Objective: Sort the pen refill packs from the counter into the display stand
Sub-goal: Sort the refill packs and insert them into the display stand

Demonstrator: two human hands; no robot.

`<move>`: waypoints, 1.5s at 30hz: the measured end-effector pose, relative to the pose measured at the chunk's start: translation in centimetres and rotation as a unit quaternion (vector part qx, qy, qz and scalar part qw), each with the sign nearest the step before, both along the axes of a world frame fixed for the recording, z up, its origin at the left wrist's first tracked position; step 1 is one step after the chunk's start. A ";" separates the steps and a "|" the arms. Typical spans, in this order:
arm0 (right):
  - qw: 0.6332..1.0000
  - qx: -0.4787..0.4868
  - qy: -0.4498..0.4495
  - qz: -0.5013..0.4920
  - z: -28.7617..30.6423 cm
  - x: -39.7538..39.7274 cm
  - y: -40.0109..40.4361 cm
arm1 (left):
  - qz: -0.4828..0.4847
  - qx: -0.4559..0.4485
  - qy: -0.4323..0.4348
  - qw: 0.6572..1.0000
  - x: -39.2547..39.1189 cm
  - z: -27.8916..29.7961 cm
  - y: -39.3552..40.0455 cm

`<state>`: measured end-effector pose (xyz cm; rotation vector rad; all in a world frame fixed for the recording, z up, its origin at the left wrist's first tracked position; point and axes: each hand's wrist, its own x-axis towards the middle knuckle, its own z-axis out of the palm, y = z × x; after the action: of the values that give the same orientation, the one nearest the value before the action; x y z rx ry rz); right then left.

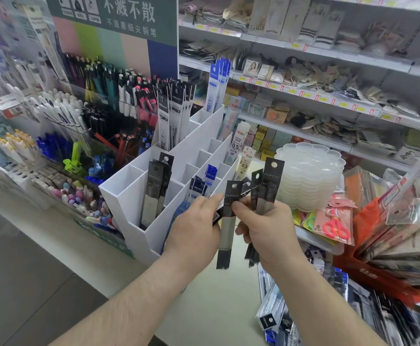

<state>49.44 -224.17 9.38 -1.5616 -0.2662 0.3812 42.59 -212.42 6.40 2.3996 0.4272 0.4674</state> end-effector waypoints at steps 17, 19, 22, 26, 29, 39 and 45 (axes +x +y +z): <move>0.963 0.135 0.089 -0.217 3.3 5.0 -4.5 | 0.065 -0.319 0.023 0.945 0.8 1.0 1.5; 0.969 0.109 0.091 -0.203 3.1 4.7 -4.5 | 0.070 -0.341 -0.042 0.936 1.0 2.1 1.2; 0.975 0.059 0.117 -0.180 2.7 4.0 -4.2 | -0.030 -0.295 -0.046 0.954 1.0 3.3 0.5; 0.977 0.028 0.148 -0.154 2.7 3.2 -3.5 | -0.158 -0.077 0.016 0.984 0.7 3.1 -0.7; 0.974 0.027 0.177 -0.142 3.0 2.7 -3.0 | -0.175 -0.006 -0.003 0.985 0.9 2.1 -0.7; 0.962 0.099 0.243 -0.075 3.3 2.9 -2.3 | 0.001 -0.233 -0.057 0.971 0.8 1.1 -1.1; 0.949 0.129 0.281 -0.062 4.0 2.7 -2.0 | 0.054 -0.577 -0.035 0.814 0.2 2.7 -1.8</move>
<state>52.11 -226.14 13.34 -1.1485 0.2172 0.6459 42.75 -214.17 9.07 1.1700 0.5891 0.2170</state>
